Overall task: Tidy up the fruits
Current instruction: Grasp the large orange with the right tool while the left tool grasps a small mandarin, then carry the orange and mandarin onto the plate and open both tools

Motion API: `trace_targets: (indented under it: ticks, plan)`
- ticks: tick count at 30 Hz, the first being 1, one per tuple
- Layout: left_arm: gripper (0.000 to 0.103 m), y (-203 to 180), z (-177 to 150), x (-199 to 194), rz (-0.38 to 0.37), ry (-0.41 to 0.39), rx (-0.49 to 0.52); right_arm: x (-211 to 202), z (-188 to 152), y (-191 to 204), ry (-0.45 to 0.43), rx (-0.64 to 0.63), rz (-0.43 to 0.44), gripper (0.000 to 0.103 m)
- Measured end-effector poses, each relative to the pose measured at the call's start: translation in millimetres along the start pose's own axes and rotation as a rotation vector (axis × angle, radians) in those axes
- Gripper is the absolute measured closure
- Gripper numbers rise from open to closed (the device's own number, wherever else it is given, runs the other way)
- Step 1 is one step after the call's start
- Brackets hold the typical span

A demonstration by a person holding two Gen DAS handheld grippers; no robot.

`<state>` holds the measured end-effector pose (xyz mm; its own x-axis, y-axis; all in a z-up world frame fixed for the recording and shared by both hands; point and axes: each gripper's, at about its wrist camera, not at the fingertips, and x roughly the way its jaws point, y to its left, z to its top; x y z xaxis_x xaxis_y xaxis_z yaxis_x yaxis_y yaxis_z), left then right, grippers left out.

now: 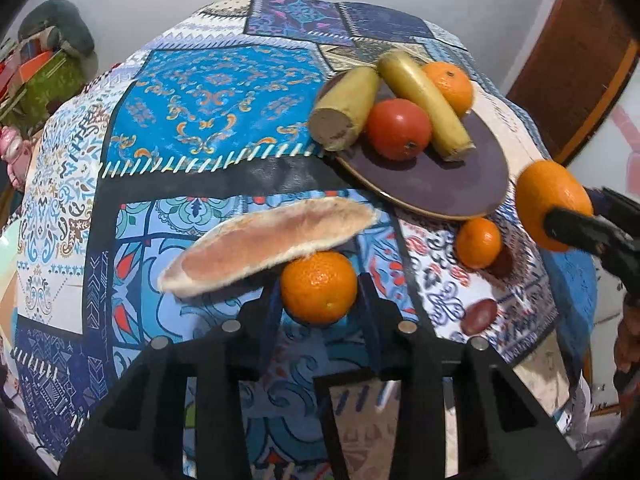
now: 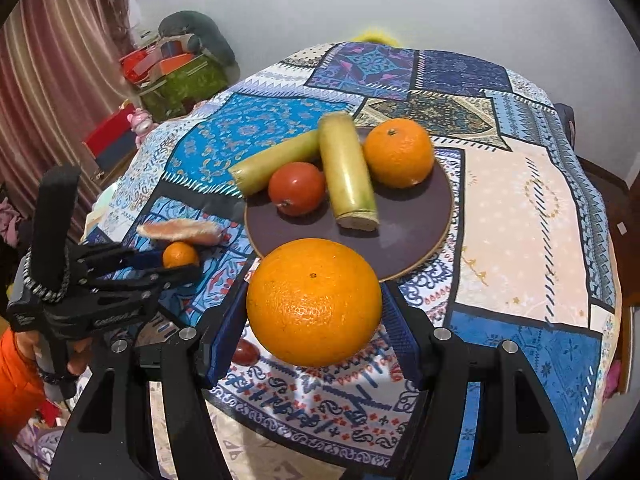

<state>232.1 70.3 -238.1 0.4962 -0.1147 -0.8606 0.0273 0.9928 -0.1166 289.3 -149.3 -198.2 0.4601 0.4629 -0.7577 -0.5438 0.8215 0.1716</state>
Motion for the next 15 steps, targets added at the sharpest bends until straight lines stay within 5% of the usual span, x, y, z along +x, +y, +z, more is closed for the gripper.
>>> trace_targets:
  ticks: [15]
  plan:
    - [0.066, -49, 36, -34, -0.047, -0.109, 0.075, -12, 11, -28, -0.051, 0.045, -0.040, 0.041]
